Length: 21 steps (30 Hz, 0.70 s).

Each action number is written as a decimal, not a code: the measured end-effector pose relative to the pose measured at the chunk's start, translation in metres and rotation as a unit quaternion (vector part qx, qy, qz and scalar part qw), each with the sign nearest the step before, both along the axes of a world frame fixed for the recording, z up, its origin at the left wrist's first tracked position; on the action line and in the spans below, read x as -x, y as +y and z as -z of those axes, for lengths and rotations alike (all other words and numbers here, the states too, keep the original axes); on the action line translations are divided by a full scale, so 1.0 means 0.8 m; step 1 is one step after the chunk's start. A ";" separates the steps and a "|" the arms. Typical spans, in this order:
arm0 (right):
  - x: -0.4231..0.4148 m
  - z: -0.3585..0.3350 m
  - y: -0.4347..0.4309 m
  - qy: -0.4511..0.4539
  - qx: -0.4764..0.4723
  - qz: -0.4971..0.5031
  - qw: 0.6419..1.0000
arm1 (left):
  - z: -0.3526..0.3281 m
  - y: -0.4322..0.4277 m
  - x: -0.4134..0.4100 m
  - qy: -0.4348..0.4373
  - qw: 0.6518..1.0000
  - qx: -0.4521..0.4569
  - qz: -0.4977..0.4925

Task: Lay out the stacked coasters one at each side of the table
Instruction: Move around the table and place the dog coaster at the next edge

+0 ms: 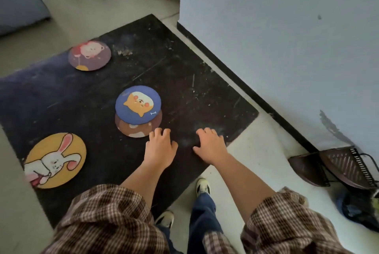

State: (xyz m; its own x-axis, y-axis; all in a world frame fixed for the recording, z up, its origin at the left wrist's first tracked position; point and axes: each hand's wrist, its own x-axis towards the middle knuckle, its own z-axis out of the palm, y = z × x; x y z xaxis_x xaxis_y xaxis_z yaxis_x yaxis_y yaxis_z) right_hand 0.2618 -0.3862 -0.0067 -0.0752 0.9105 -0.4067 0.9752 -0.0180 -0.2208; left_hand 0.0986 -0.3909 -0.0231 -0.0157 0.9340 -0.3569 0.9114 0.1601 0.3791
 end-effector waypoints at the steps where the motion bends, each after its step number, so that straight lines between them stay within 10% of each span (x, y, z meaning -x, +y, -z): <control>1: -0.006 0.002 0.012 -0.005 -0.001 -0.029 1.000 | 0.001 0.004 -0.007 -0.001 1.000 0.001 -0.022; 21: 0.031 0.015 0.184 0.021 0.016 -0.279 0.960 | 0.003 0.065 -0.023 -0.019 0.928 -0.016 -0.371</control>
State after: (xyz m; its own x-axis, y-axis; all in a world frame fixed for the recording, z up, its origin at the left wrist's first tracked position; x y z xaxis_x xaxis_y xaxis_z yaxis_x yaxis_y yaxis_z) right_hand 0.2371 -0.2391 -0.0185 -0.5645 0.7104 -0.4202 0.8252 0.4974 -0.2678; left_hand 0.1167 -0.3386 -0.0257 -0.6474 0.6806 -0.3431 0.5398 0.7272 0.4241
